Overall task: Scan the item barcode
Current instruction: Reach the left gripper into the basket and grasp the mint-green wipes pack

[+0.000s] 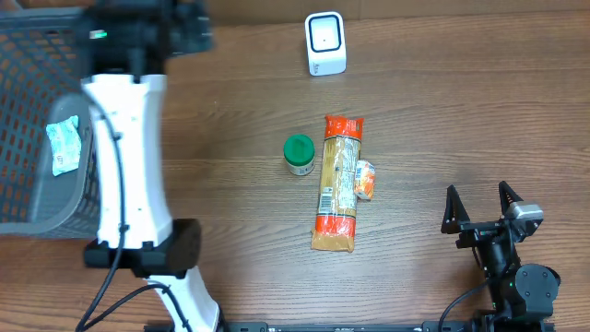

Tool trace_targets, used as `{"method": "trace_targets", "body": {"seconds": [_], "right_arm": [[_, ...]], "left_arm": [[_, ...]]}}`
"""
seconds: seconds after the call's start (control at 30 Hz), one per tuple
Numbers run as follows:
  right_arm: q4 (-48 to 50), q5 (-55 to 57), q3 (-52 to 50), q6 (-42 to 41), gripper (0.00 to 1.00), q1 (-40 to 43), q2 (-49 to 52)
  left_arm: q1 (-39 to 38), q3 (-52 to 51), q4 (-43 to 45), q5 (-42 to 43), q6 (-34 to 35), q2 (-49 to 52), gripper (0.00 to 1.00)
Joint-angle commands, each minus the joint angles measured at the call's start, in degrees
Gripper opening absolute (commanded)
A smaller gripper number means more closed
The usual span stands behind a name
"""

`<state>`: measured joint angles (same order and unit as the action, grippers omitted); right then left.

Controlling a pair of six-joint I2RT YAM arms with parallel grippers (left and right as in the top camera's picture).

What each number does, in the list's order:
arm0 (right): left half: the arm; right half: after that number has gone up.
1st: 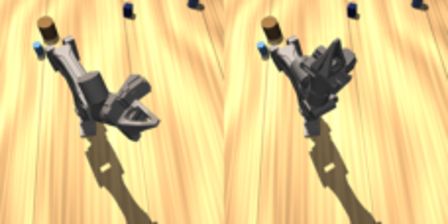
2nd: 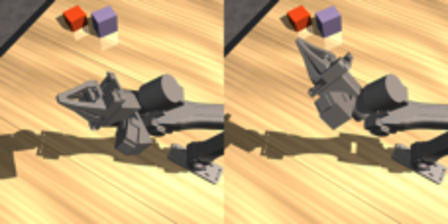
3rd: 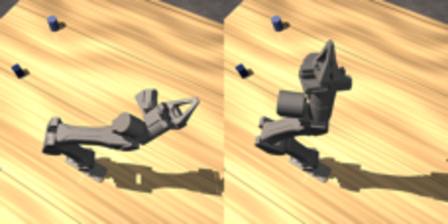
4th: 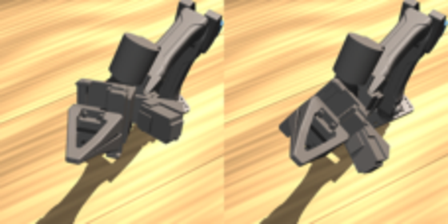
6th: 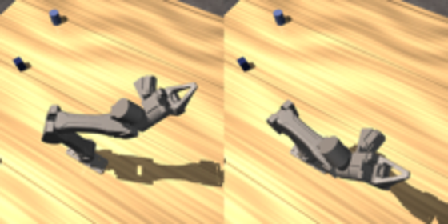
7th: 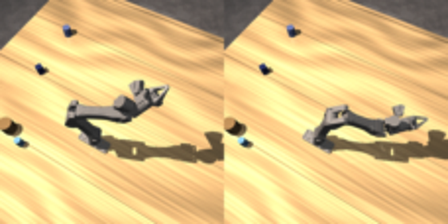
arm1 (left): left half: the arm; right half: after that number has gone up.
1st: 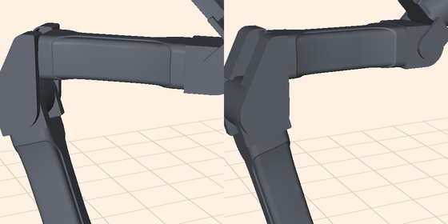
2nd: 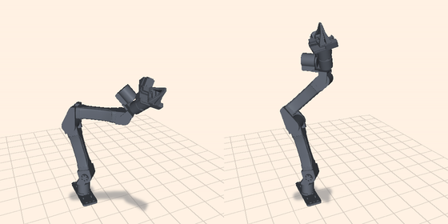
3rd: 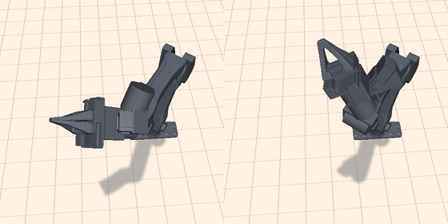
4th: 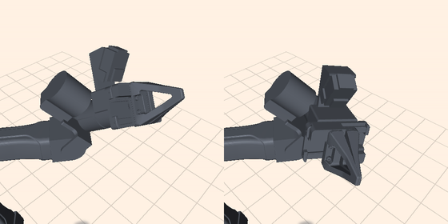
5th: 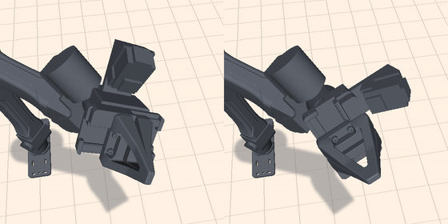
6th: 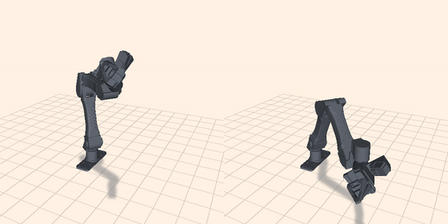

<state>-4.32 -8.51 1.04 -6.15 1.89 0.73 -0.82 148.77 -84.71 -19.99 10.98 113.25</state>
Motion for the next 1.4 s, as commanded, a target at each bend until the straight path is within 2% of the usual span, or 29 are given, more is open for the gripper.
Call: {"method": "trace_targets", "body": {"seconds": [0.0,0.2,0.37,0.5,0.7,0.93,1.37], "right_arm": [[0.22,0.72,-0.59,0.15,1.00,0.37,-0.57],[0.22,0.72,-0.59,0.15,1.00,0.37,-0.57],[0.22,0.72,-0.59,0.15,1.00,0.37,-0.57],[0.22,0.72,-0.59,0.15,1.00,0.37,-0.57],[0.22,0.70,-0.59,0.15,1.00,0.37,-0.57],[0.22,0.72,-0.59,0.15,1.00,0.37,-0.57],[0.22,0.72,-0.59,0.15,1.00,0.37,-0.57]], "left_arm": [[8.00,0.85,-1.29,-0.61,-6.78,-0.39,1.00],[21.35,-0.55,-2.32,8.35,-9.27,-0.37,1.00],[29.57,-0.55,-2.49,10.27,-10.75,-0.37,1.00],[34.25,-2.12,-1.38,19.04,-14.25,0.00,1.00],[36.57,-12.07,4.50,19.98,-17.27,0.00,1.00],[36.61,-28.76,17.16,19.78,-23.80,0.00,1.00],[39.67,-47.34,38.45,17.92,-24.06,0.68,1.00]]}}
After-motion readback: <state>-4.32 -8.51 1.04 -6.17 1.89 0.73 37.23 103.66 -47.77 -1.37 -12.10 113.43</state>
